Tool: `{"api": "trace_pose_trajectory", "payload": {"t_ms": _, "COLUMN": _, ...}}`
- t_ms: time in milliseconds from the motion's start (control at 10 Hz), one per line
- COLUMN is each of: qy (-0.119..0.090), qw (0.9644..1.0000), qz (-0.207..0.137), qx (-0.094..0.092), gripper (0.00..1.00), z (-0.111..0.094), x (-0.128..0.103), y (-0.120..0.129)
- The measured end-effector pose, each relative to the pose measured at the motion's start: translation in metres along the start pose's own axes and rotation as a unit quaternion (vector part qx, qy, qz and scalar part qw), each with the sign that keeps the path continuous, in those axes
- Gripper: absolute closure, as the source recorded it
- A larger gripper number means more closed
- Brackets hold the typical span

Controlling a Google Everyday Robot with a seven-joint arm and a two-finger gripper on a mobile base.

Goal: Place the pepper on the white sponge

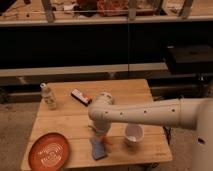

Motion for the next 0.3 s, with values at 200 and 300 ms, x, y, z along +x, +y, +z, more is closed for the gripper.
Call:
{"api": "trace_pose_trajectory", "payload": {"t_ms": 200, "qy": 0.000, "qw": 1.0000, "qz": 0.000, "qx": 0.001, "gripper": 0.43, "z": 0.0001, "x": 0.0008, "y": 0.0001}}
{"api": "trace_pose_trajectory", "payload": {"t_ms": 300, "qy": 0.000, "qw": 1.0000, "qz": -0.001, "qx": 0.002, "gripper": 0.41, "z": 0.0000, "x": 0.0013, "y": 0.0002}}
